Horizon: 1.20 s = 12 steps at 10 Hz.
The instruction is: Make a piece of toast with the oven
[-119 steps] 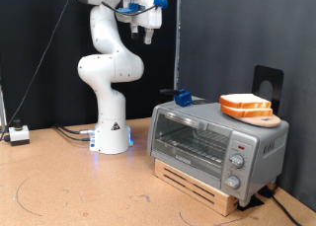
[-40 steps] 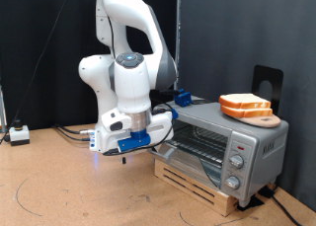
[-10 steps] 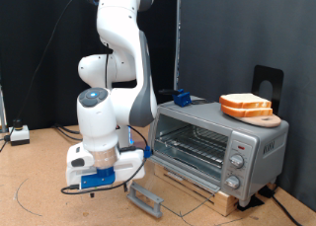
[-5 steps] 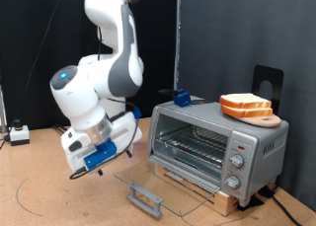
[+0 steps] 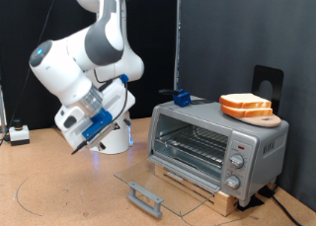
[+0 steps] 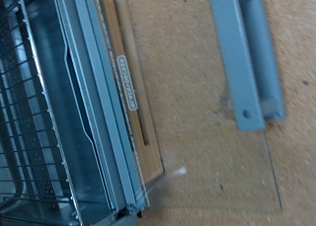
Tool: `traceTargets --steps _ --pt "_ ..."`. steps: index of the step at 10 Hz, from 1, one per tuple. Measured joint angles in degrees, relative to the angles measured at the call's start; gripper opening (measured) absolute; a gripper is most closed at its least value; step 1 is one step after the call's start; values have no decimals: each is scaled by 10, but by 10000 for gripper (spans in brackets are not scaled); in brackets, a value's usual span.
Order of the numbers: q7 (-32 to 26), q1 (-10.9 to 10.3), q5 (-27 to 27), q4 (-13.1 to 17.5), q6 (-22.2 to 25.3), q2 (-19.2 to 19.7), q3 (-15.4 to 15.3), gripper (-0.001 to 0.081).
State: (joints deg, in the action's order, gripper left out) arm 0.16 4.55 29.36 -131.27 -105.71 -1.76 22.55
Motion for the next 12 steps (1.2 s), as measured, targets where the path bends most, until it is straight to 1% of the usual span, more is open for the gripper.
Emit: traceTargets --steps 1,2,3,5,6,7,8,9,10,11,12 --pt "27 0 -20 -6 0 -18 -2 810" --pt "18 0 -11 -6 1 -17 -2 810" --pt "-25 -1 22 -1 48 -17 -2 810" --pt "-135 -4 77 15 153 -26 -3 810" --pt "-182 -6 81 20 198 -33 -5 810" --pt "-230 -9 63 25 238 -41 -10 810" --pt "-278 -15 37 29 263 -52 -19 810" --pt "-327 -21 11 29 278 -66 -28 810" --pt "-376 -28 -13 28 285 -83 -38 810" --pt "-415 -33 -33 19 285 -103 -44 810" --pt "-393 -31 -25 19 285 -101 -44 810"
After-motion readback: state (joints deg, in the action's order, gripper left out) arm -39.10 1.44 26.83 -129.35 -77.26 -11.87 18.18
